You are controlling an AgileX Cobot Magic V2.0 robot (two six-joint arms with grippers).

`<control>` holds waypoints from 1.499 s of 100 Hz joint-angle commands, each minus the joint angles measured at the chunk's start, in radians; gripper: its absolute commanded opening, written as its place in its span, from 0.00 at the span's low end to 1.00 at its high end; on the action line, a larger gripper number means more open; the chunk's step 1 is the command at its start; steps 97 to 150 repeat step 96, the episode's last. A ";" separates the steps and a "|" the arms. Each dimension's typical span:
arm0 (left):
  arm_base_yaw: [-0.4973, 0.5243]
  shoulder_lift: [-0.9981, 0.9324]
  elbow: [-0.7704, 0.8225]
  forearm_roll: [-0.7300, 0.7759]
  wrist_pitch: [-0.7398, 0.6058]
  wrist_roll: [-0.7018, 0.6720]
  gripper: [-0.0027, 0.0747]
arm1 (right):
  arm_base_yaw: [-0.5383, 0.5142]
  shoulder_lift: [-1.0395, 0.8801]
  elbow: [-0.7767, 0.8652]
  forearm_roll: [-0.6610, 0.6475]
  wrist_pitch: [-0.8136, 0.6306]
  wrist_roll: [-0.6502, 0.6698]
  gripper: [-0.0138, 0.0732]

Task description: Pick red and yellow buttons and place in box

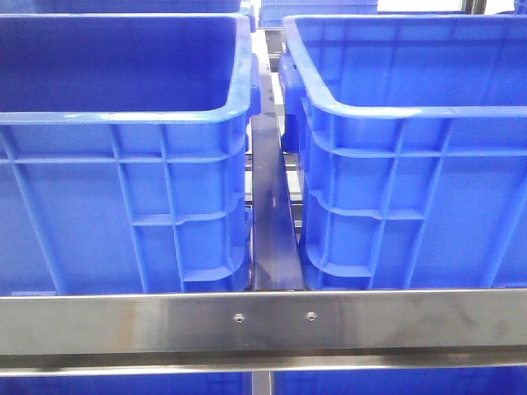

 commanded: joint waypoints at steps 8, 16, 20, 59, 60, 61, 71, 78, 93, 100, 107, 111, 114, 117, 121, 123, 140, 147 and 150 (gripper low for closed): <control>0.001 -0.031 0.053 -0.007 -0.085 -0.002 0.01 | -0.002 -0.024 -0.016 -0.004 -0.075 0.001 0.09; 0.001 -0.031 0.053 -0.007 -0.085 -0.002 0.01 | -0.002 -0.024 -0.016 -0.003 -0.070 0.001 0.09; 0.001 -0.031 0.053 -0.007 -0.085 -0.002 0.01 | -0.002 -0.024 -0.016 0.001 -0.068 0.002 0.09; 0.001 -0.031 0.053 -0.007 -0.085 -0.002 0.01 | -0.002 -0.024 -0.017 0.014 -0.068 0.002 0.09; 0.001 -0.031 0.053 -0.007 -0.085 -0.002 0.01 | -0.002 -0.024 -0.017 0.014 -0.068 0.002 0.09; 0.001 -0.031 0.053 -0.007 -0.085 -0.002 0.01 | -0.002 -0.024 -0.017 0.014 -0.068 0.002 0.09; 0.001 -0.031 0.053 -0.007 -0.085 -0.002 0.01 | -0.002 -0.024 -0.017 0.014 -0.068 0.002 0.09; 0.001 -0.031 0.053 -0.007 -0.085 -0.002 0.01 | -0.002 -0.024 -0.017 0.014 -0.068 0.002 0.09; 0.001 -0.031 0.053 -0.007 -0.085 -0.002 0.01 | -0.002 -0.024 -0.017 0.014 -0.068 0.002 0.09; 0.001 -0.031 0.053 -0.007 -0.085 -0.002 0.01 | -0.002 -0.024 -0.017 0.014 -0.068 0.002 0.09; 0.001 -0.031 0.053 -0.007 -0.085 -0.002 0.01 | -0.002 -0.024 -0.017 0.014 -0.068 0.002 0.09; 0.001 -0.031 0.053 -0.007 -0.085 -0.002 0.01 | -0.002 -0.024 -0.017 0.014 -0.068 0.002 0.09; 0.001 -0.031 0.053 -0.007 -0.085 -0.002 0.01 | -0.002 -0.024 -0.017 0.014 -0.068 0.002 0.09; 0.001 -0.031 0.053 -0.007 -0.085 -0.002 0.01 | -0.002 -0.024 -0.017 0.014 -0.068 0.002 0.09; 0.001 -0.031 0.053 -0.007 -0.085 -0.002 0.01 | -0.002 -0.024 -0.017 0.014 -0.068 0.002 0.09; 0.001 -0.031 0.053 -0.007 -0.085 -0.002 0.01 | -0.002 -0.024 -0.017 0.014 -0.068 0.002 0.09; 0.001 -0.031 0.053 -0.007 -0.085 -0.002 0.01 | -0.002 -0.024 -0.017 0.014 -0.068 0.002 0.09; 0.001 -0.031 0.053 -0.007 -0.085 -0.002 0.01 | -0.002 -0.024 -0.017 0.014 -0.068 0.002 0.09; 0.001 -0.031 0.053 -0.007 -0.085 -0.002 0.01 | -0.002 -0.024 -0.017 0.014 -0.068 0.002 0.09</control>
